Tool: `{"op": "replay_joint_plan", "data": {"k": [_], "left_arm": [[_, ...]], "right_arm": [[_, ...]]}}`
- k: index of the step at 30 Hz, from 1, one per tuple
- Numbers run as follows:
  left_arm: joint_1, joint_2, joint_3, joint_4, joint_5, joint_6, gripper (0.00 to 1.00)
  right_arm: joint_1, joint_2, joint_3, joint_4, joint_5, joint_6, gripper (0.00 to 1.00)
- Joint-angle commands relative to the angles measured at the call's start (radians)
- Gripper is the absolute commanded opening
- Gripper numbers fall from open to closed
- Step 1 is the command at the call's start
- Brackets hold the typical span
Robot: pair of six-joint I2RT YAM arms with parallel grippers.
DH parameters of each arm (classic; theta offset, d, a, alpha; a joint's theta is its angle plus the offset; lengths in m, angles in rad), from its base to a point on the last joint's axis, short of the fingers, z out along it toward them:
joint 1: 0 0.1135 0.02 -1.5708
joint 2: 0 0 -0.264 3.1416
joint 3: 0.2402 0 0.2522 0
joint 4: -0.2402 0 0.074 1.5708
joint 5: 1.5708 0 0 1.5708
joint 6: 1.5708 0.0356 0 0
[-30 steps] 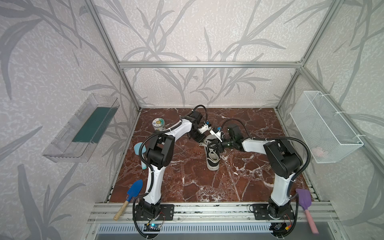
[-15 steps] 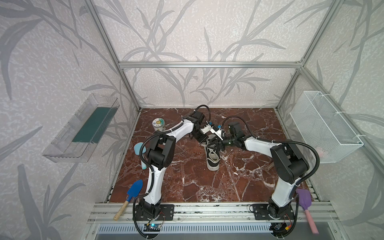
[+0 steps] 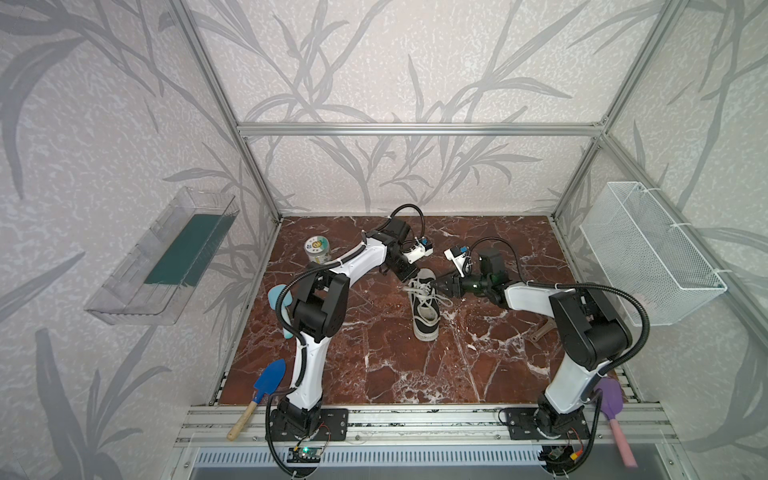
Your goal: Tie the shoes
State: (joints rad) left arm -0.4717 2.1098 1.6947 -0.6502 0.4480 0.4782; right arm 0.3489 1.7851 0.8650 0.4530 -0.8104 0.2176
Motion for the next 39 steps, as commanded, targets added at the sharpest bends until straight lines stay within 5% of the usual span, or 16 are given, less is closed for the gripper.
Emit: {"op": "replay_joint_plan", "data": {"k": [1,9,18,32,39], "left_arm": [[-0.005,-0.073,-0.042,0.055,0.040,0.063,0.00],[-0.010,-0.123,-0.140,0.157,0.083,0.088,0.00],[-0.011,-0.130,-0.139,0.155,0.083,0.087,0.00],[-0.012,-0.133,-0.145,0.155,0.089,0.073,0.00],[-0.012,-0.140,-0.155,0.165,0.089,0.064,0.00]], "right_arm": [[0.002,0.006,-0.014,0.150,0.006,0.141,0.47],[0.005,0.117,0.019,0.311,-0.025,0.332,0.41],[0.022,0.200,0.060,0.397,-0.074,0.406,0.34],[0.039,0.244,0.096,0.394,-0.084,0.408,0.25],[0.041,0.241,0.099,0.357,-0.071,0.378,0.30]]}}
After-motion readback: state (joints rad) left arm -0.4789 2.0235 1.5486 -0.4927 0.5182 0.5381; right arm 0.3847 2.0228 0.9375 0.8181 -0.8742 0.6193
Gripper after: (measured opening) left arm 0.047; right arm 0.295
